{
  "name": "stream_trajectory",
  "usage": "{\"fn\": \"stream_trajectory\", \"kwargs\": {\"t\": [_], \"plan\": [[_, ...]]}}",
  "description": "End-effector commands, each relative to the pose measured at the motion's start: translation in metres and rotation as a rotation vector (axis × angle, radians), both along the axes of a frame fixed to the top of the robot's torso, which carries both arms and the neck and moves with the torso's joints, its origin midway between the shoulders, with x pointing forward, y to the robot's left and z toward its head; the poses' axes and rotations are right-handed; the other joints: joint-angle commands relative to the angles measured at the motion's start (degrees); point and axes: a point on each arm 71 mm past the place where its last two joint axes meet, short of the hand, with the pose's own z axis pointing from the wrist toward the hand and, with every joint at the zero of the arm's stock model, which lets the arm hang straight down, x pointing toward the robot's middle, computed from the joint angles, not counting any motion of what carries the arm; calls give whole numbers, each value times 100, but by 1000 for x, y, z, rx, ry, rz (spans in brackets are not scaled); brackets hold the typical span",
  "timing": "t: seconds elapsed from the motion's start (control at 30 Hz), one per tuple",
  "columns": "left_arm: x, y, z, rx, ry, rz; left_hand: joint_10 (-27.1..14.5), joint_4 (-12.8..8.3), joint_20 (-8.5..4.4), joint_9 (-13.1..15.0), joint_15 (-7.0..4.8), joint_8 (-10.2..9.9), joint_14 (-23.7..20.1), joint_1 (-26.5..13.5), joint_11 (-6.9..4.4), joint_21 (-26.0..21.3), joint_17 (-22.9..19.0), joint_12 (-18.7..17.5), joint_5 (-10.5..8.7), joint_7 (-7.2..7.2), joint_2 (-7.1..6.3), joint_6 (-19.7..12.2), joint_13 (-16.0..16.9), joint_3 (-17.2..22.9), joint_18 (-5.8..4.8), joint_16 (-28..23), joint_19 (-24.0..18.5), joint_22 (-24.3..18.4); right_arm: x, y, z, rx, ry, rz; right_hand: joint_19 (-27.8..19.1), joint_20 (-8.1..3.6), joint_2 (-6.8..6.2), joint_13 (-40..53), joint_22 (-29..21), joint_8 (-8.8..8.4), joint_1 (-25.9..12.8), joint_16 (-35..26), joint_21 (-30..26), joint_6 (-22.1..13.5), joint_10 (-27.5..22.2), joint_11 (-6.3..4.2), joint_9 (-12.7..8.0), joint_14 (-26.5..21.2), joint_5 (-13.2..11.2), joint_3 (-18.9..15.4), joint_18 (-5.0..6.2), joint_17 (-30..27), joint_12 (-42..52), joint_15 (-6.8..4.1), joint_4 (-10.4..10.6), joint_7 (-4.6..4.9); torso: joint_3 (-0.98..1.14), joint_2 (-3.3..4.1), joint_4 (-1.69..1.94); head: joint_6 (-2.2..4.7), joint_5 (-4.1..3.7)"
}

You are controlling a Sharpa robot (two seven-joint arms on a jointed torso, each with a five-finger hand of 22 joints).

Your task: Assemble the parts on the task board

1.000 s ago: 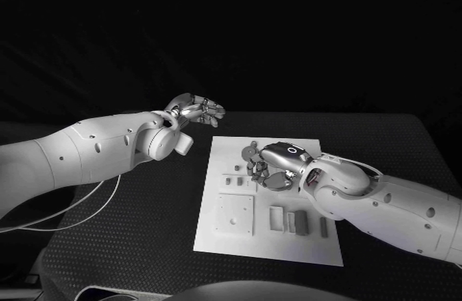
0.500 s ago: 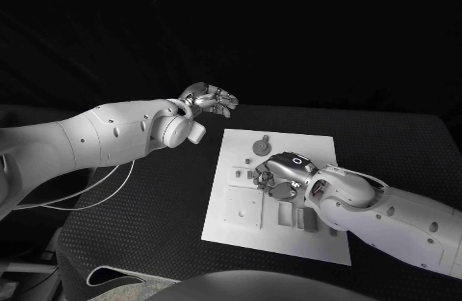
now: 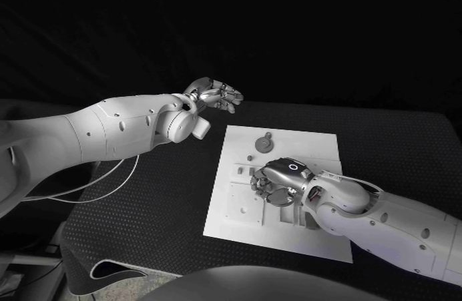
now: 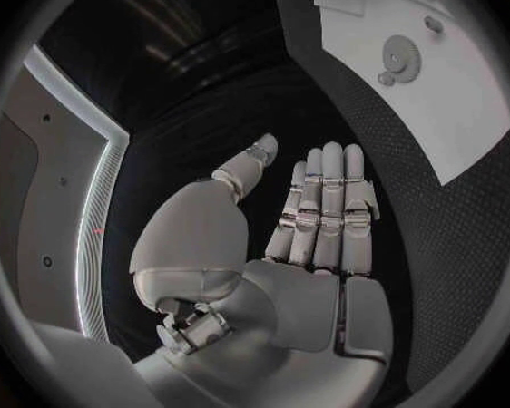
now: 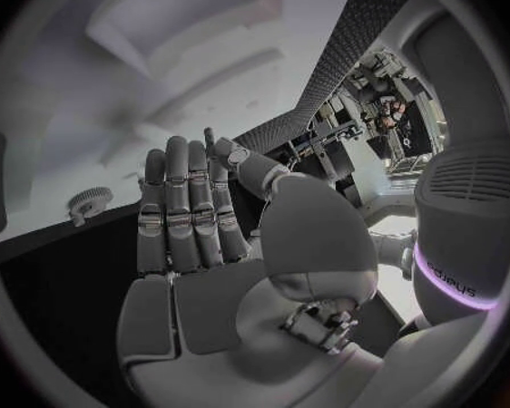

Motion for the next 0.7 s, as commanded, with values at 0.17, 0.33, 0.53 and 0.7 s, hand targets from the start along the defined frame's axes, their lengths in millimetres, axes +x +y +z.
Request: {"fn": "stream_trajectory", "kwargs": {"t": [0.17, 0.33, 0.53, 0.7], "plan": [[1, -2, 2, -11, -7, -3, -22, 1, 7, -10, -19, 17, 40, -31, 0, 17, 10, 37, 26, 4, -7, -41, -2, -37, 14, -24, 19, -13, -5, 3, -5, -23, -3, 33, 26, -1, -12, 9, 11, 15, 12, -39, -39, 18, 27, 5, 12, 33, -21, 15, 76, 12, -33, 0, -11, 6, -5, -1, -4, -47, 57], [1, -2, 2, -11, -8, -4, -22, 3, 7, -10, -19, 17, 40, -32, 0, 17, 11, 37, 26, 4, -5, -42, -2, -37, 14, -26, 19, -16, -5, 3, -6, -28, -1, 35, 26, -1, -11, 12, 13, 13, 12, -42, -41, 17, 28, 5, 15, 33, -21, 15, 76, 16, -36, 0, -10, 7, -6, -2, -8, -58, 67], [1, -2, 2, -11, -7, -3, -23, 3, 7, -10, -19, 18, 41, -33, 1, 17, 13, 37, 26, 5, -6, -43, -2, -38, 14, -28, 20, -20, -6, 4, -7, -35, 5, 41, 27, 0, -10, 17, 15, 12, 10, -46, -44, 15, 29, 5, 20, 34, -21, 14, 76, 23, -40, 0, -10, 7, -4, -3, -4, -77, 80], [1, -3, 3, -11, -8, -4, -24, 4, 7, -11, -19, 19, 42, -34, 1, 17, 14, 37, 26, 5, -6, -44, -2, -38, 13, -30, 20, -23, -6, 4, -10, -46, 6, 42, 27, 0, -10, 21, 17, 10, 8, -50, -46, 15, 29, 5, 24, 35, -21, 14, 76, 27, -43, 0, -10, 8, -3, -1, -8, -78, 88]]}}
